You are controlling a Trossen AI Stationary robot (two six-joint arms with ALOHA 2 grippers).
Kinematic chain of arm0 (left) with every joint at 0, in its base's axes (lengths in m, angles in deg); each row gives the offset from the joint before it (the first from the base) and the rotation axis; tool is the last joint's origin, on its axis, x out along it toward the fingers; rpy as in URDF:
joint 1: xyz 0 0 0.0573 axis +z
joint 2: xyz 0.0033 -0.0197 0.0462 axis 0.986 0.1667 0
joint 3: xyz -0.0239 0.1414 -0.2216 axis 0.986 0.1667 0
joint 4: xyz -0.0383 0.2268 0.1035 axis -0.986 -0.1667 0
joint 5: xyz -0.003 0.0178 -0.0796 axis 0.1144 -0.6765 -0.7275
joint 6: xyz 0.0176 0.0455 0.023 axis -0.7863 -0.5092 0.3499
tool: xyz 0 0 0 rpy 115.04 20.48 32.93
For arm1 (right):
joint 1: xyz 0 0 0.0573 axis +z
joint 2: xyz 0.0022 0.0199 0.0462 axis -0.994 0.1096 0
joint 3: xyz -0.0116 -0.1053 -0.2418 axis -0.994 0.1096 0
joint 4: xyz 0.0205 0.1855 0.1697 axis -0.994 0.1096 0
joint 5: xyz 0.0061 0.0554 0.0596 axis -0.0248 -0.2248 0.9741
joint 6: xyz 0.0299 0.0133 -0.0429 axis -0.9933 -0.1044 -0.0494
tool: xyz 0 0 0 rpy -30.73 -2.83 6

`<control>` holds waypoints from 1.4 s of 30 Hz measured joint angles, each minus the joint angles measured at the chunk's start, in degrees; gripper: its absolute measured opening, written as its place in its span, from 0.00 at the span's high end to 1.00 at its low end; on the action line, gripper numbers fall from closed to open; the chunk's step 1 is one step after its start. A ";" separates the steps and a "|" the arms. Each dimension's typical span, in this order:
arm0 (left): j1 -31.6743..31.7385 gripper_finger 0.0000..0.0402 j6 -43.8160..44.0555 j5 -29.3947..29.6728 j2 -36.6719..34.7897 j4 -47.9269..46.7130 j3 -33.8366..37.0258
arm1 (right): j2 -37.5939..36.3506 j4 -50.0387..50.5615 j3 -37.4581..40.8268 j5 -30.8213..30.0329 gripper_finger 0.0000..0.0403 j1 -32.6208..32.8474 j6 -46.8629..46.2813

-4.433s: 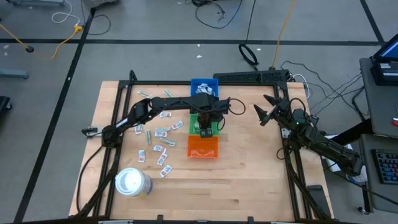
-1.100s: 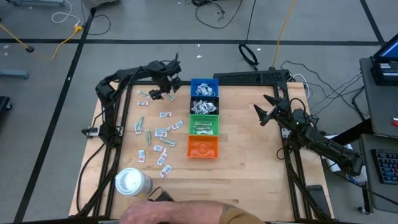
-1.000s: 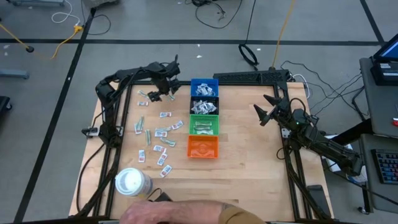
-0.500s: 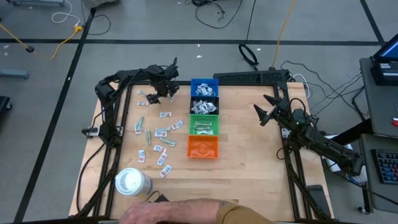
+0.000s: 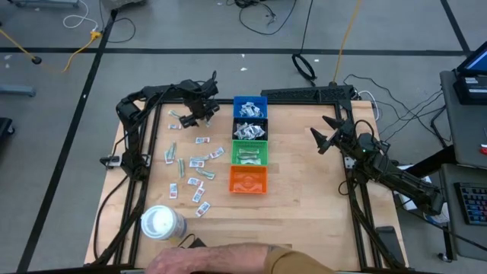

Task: Pick & Place First Aid Supplies
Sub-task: Put the green bandage into the green bin

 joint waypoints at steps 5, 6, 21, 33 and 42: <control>-0.33 0.75 -2.87 -0.24 0.04 1.01 0.04 | -0.01 0.00 -0.01 -0.02 0.02 0.00 0.00; -0.42 0.81 -4.04 -0.55 0.06 1.46 0.07 | 0.00 0.00 -0.01 -0.01 0.02 0.00 0.00; -2.33 0.99 -12.39 1.62 -6.83 -1.82 0.15 | 0.00 0.00 0.00 -0.02 0.02 0.00 0.00; -7.48 1.00 -25.45 2.06 -13.68 -14.66 -0.20 | 0.00 0.00 -0.01 0.00 0.02 -0.02 0.00; -16.39 1.00 -50.38 3.02 -8.36 -20.56 -10.96 | 0.00 0.00 -0.01 -0.01 0.02 -0.01 0.00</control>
